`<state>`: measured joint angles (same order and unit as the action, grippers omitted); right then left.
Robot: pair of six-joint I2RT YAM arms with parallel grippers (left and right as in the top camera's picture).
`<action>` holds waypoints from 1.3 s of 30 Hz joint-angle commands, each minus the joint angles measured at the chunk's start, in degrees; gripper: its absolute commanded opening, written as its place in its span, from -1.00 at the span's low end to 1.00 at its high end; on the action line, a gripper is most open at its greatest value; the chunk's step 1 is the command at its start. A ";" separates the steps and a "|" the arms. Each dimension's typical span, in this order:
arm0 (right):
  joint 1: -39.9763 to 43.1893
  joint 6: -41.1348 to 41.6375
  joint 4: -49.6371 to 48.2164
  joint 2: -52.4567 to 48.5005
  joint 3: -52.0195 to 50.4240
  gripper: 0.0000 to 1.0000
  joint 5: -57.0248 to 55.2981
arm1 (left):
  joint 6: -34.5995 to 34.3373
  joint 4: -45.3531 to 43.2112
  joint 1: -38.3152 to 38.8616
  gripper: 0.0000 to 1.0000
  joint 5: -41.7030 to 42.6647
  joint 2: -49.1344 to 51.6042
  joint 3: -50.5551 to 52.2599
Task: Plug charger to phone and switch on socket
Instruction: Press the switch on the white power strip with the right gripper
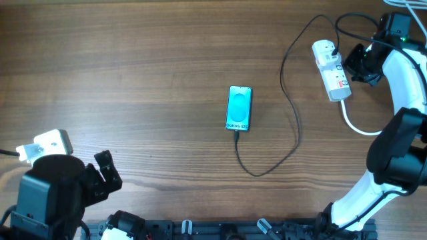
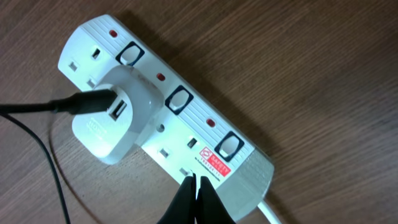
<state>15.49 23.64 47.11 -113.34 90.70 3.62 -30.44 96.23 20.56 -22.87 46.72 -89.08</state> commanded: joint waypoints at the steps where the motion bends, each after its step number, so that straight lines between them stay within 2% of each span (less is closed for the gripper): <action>1: -0.20 -1.18 -1.64 -1.36 1.73 -0.91 0.42 | 1.05 -0.42 0.26 1.00 -0.83 -3.45 0.35; 13: -0.26 -0.96 -7.17 -7.93 1.70 -0.91 0.35 | 1.05 -1.25 0.07 1.00 -1.22 -31.98 0.35; 29: -3.21 0.94 -13.25 -12.72 1.73 -0.91 -1.22 | 1.03 -0.33 0.07 1.00 -2.29 -35.71 0.35; 39: -3.39 0.37 -13.40 -13.33 2.78 -0.91 -0.96 | 1.03 -0.39 -1.38 1.00 -3.74 -46.45 0.52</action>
<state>13.26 23.94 33.71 -124.62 92.23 1.41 -30.09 96.36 20.29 -25.32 2.35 -87.96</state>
